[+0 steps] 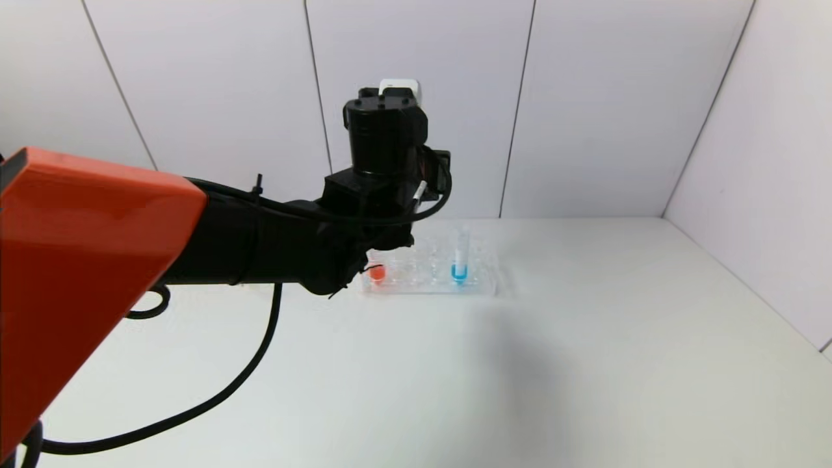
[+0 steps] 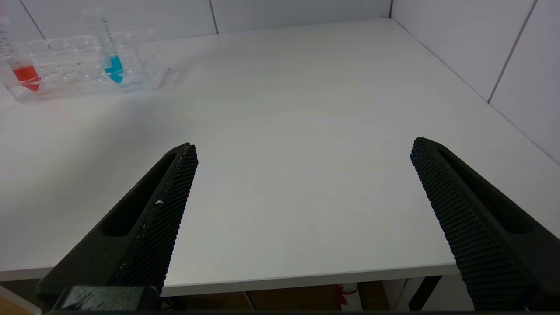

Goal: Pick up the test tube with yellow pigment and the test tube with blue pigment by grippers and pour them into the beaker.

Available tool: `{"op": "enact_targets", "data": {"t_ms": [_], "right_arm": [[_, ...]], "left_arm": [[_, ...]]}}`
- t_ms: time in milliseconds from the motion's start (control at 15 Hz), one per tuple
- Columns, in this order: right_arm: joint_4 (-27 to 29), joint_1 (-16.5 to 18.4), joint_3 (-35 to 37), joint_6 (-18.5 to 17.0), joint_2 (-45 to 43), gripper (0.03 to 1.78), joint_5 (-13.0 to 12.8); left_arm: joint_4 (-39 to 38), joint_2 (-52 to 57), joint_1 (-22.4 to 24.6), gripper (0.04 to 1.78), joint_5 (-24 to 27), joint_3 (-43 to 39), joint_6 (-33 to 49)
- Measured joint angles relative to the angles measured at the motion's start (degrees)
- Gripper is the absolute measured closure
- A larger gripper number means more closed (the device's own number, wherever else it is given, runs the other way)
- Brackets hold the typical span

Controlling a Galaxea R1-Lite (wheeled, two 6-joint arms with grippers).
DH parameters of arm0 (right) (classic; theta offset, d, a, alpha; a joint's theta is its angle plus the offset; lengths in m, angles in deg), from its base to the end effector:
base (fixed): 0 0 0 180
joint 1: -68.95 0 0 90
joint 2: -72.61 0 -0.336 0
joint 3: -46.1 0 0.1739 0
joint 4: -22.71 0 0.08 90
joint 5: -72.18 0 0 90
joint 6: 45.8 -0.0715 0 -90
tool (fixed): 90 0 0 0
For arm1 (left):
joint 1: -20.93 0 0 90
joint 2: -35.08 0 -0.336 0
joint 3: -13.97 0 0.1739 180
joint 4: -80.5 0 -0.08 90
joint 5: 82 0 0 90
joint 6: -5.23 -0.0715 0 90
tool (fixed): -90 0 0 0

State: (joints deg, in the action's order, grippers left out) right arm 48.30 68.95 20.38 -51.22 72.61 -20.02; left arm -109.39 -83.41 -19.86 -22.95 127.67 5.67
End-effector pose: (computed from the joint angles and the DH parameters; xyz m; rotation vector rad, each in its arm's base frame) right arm -0.0279 -0.0027 0.0758 0.0946 -0.0041 -0.0383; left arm 0.3831 -0.2820 0.2934 -0.0599 -0.0716 -0.1719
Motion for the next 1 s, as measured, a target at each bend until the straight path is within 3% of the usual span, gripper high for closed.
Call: {"op": "enact_targets", "data": {"t_ms": [533,1000], "right_arm": [[0.0,0.0,0.0,0.0,0.0,0.04,0.0],[0.0,0.0,0.0,0.0,0.0,0.04,0.0]], "left_arm": [[0.2,10.4,9.0,1.29,1.3,-10.2,-3.5],[0.0,18.4,21.8,1.29,9.9,-20.5,-2.0]]}}
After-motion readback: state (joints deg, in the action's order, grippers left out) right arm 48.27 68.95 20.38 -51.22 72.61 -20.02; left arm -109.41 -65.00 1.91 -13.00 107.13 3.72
